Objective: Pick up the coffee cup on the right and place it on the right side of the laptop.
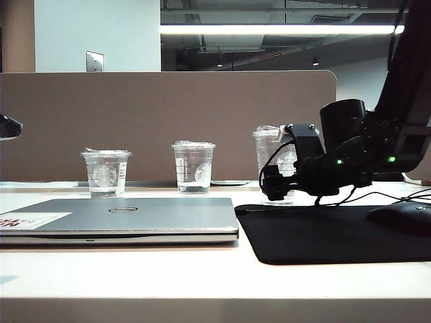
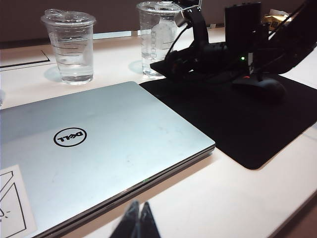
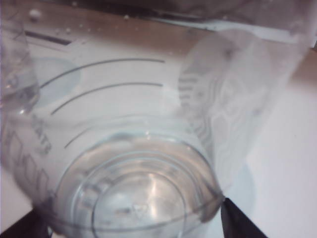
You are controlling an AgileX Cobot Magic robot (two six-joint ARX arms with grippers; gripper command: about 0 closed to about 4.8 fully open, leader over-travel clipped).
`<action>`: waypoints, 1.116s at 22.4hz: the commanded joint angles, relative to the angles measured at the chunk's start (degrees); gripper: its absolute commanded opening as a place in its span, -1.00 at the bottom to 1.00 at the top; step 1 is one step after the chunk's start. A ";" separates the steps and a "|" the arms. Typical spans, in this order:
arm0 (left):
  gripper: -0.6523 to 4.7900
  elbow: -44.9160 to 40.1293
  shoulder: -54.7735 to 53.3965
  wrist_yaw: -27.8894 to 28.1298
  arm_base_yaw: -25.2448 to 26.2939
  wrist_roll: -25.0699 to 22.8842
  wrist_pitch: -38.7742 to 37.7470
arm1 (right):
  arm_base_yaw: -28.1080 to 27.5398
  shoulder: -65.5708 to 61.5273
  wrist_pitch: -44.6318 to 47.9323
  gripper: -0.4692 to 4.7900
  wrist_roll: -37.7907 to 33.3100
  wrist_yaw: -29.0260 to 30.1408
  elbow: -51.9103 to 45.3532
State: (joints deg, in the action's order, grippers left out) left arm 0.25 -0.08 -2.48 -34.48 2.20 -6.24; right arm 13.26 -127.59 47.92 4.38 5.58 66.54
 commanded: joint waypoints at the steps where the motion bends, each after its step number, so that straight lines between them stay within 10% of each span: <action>1: -0.78 0.17 0.00 -0.11 -0.02 -0.22 0.70 | 0.09 -1.73 1.20 1.00 -1.62 -0.13 2.64; 12: -0.78 0.17 0.00 -0.13 -0.04 -0.22 0.70 | 0.09 -3.28 1.20 1.00 -1.86 0.72 4.83; 20: -0.78 0.17 0.00 -0.13 -0.02 -0.22 0.70 | 0.04 -3.28 1.25 0.32 -3.13 0.70 4.83; 25: -0.78 0.17 0.00 -0.13 -0.04 -0.22 0.70 | 0.04 -3.21 1.29 0.32 -3.41 0.70 4.81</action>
State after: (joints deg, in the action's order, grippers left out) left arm 0.25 -0.08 -2.48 -34.50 2.20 -6.24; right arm 13.28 -131.11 48.14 1.50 6.13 71.09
